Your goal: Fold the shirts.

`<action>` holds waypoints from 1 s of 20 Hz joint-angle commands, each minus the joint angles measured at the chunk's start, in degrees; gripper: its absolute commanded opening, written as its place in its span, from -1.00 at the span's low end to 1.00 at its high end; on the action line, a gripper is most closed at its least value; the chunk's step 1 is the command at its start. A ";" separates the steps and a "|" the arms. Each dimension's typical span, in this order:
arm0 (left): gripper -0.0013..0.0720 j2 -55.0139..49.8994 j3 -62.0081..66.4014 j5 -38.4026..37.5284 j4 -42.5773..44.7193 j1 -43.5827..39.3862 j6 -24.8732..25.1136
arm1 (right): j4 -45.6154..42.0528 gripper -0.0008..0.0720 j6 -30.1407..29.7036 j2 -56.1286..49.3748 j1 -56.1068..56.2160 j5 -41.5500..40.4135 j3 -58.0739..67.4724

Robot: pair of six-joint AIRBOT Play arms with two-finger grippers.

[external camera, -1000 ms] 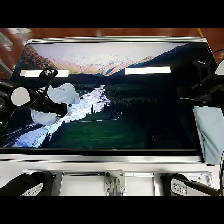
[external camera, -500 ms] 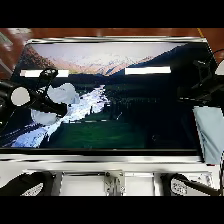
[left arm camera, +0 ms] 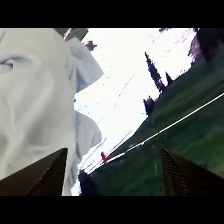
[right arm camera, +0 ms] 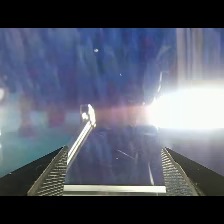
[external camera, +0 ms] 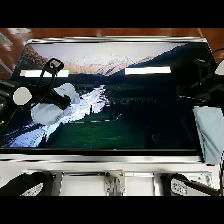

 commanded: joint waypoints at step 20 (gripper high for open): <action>-0.86 -37.09 11.54 -4.52 -1.11 23.91 -22.73 | 7.50 0.93 -3.06 -0.02 0.07 -7.23 -0.02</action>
